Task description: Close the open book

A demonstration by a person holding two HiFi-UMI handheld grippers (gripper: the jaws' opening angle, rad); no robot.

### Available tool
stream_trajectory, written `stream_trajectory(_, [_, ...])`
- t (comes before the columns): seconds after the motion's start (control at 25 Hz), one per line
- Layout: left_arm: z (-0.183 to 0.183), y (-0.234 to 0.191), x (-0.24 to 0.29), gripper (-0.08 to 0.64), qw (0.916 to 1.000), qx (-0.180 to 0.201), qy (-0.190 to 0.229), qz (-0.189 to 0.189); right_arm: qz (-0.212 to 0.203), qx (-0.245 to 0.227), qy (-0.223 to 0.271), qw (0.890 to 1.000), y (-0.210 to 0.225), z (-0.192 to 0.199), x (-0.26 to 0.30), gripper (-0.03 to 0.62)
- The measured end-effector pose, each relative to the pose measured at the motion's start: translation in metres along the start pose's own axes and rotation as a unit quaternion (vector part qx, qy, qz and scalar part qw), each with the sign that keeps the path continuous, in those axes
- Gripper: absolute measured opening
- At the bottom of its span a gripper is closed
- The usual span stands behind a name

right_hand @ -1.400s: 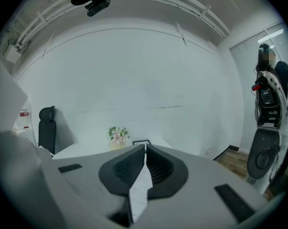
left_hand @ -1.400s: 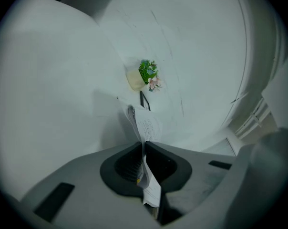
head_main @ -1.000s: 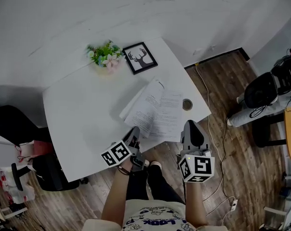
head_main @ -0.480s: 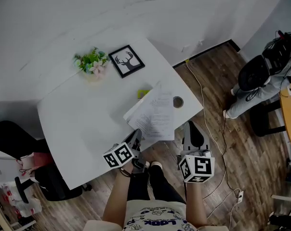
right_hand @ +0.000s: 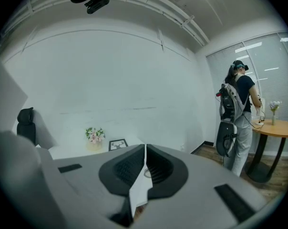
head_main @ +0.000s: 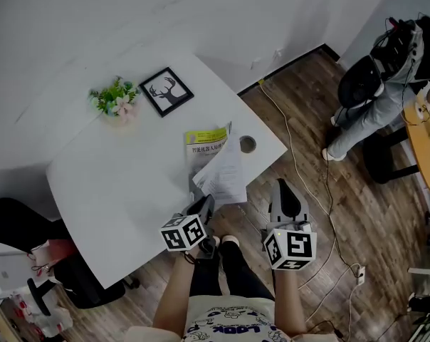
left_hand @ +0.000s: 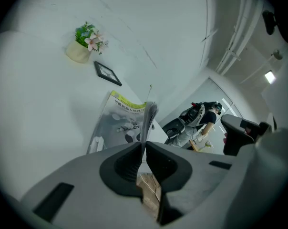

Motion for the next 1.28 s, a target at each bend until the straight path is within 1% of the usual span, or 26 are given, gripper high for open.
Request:
stream_trajectory(0.24, [0.013,0.005,0.01,0.041,0.9991,0.033,-0.027,-0.009,0.026,0.004,-0.003,1.0,0.02,0.005,-0.013,0.028])
stream_trajectory(0.36, [0.017,0.008,0.013,0.043,0.9972,0.063,-0.038,-0.011,0.036,0.006,-0.005,0.999,0.027,0.007,-0.018,0.026])
stream_trajectory(0.48, [0.022,0.012,0.018,0.066,0.9945,0.091,-0.049,-0.014,0.042,0.007,-0.007,0.999,0.032,0.009,-0.021,0.028])
stream_trajectory(0.68, [0.032,0.018,0.027,0.097,0.9907,0.118,-0.066,-0.017,0.051,0.009,-0.008,0.999,0.041,0.011,-0.025,0.028])
stream_trajectory(0.92, [0.042,0.02,0.034,0.14,0.9832,0.159,-0.085,-0.026,0.061,0.01,-0.011,0.998,0.047,0.014,-0.028,0.026])
stream_trajectory(1.12, [0.045,0.025,0.036,0.177,0.9757,0.195,-0.099,-0.012,0.066,0.011,-0.013,0.998,0.048,0.016,-0.029,0.028])
stream_trajectory(1.28, [0.048,0.031,0.037,0.213,0.9738,0.201,-0.106,0.005,0.066,0.011,-0.014,0.998,0.046,0.015,-0.029,0.028])
Point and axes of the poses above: the fingertips, and each gripper's own axes: x forward along the fingers, y to its right, z out of its underside, the point moved 3 cm from there along -x, backward along the fingers, and after that the axes turned 7 degrees about y, right-handed, at the moved point
